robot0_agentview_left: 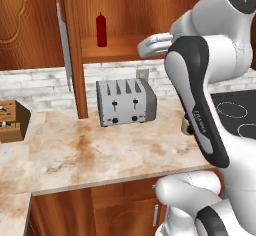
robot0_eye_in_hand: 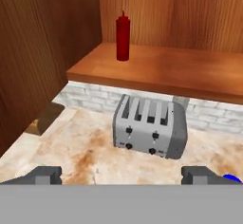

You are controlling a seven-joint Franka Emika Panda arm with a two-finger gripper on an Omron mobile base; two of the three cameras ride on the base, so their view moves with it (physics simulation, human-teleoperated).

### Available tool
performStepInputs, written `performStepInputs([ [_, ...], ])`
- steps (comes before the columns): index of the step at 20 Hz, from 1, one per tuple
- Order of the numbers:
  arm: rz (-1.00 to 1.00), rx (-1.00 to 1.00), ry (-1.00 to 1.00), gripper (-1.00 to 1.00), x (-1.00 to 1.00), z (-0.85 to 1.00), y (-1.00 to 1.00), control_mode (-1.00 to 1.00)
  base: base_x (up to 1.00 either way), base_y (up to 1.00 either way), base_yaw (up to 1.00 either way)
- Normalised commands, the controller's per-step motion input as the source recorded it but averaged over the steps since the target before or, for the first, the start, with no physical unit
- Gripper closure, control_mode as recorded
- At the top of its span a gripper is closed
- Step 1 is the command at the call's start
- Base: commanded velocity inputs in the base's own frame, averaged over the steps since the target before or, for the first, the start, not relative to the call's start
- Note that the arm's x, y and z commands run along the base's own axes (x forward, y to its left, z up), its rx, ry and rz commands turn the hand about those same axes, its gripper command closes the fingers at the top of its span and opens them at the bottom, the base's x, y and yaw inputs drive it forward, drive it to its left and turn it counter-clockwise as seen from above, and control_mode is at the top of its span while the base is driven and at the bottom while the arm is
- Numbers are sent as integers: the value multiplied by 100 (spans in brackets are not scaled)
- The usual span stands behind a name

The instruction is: Take 2 condiments from the cabinet and move them on the counter near the stove.Make sure the condiments are lined up with each other, next to each other.

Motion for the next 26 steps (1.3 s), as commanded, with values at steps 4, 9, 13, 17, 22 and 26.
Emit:
performStepInputs([
  [4, 2, 6, -13, -100, 46, 0, 41, -100, 0, 0, 0],
  [9, 1, 6, -4, -100, 62, 0, 21, -100, 0, 0, 0],
  [13, 0, 2, -1, -100, 66, 0, 13, -100, 0, 0, 0],
  [17, 0, 0, 0, -100, 58, 1, 18, -100, 0, 0, 0],
  [22, 0, 0, 0, -100, 61, 0, 16, -100, 0, 0, 0],
  [26, 0, 0, 0, -100, 63, 0, 8, -100, 0, 0, 0],
])
